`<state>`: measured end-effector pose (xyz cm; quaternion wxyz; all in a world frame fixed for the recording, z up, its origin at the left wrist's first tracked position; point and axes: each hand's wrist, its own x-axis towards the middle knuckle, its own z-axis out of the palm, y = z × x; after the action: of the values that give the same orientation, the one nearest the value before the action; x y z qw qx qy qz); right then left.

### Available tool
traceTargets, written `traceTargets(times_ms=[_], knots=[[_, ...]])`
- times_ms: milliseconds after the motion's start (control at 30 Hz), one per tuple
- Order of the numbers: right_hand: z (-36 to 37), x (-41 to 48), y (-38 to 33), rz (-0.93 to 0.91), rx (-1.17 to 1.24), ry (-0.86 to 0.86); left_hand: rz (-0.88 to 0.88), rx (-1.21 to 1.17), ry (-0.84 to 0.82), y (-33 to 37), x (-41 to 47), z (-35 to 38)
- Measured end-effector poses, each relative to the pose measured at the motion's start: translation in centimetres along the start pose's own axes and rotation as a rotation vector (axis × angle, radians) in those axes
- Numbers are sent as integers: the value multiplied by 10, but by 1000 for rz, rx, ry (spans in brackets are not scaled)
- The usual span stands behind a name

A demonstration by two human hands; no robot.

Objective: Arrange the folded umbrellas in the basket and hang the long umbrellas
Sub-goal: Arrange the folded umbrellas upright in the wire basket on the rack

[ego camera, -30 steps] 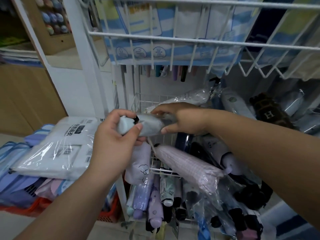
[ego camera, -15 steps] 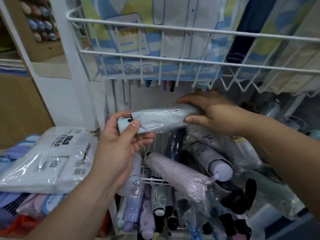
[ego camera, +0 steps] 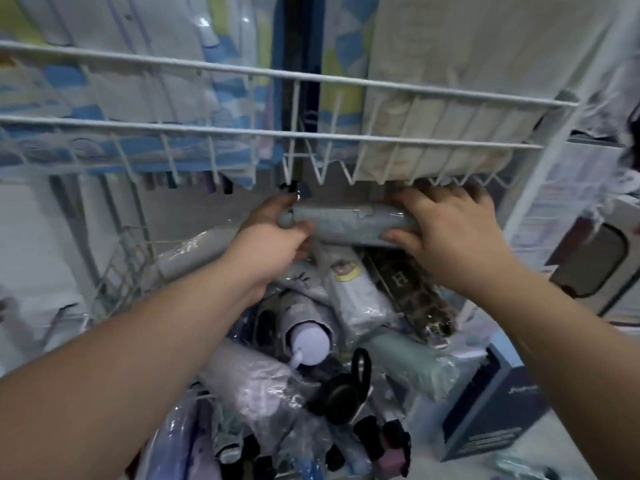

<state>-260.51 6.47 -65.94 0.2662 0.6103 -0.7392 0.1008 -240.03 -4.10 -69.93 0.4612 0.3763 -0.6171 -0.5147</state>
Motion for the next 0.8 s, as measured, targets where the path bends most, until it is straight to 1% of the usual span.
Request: traceTargets(times_ms=[133, 233, 300, 333, 467, 600, 700, 800], knots=[[9, -4, 7, 107, -68, 25, 71, 303, -86, 0, 18, 20], [23, -7, -3, 85, -65, -8, 150, 632, -155, -3, 22, 18], [32, -9, -7, 54, -54, -2, 168, 759, -170, -8, 18, 7], [33, -9, -8, 52, -38, -6, 165, 774, -170, -9, 15, -1], [26, -9, -14, 33, 7, -40, 176, 695, -137, -7, -6, -37], [10, -7, -53, -99, 59, -49, 155, 869, 15, -9, -36, -102], [-6, 7, -97, -231, 130, -159, 46, 999, 126, -15, -58, -150], [-8, 26, -151, -383, 256, -302, -34, 1070, 119, -25, -83, -173]])
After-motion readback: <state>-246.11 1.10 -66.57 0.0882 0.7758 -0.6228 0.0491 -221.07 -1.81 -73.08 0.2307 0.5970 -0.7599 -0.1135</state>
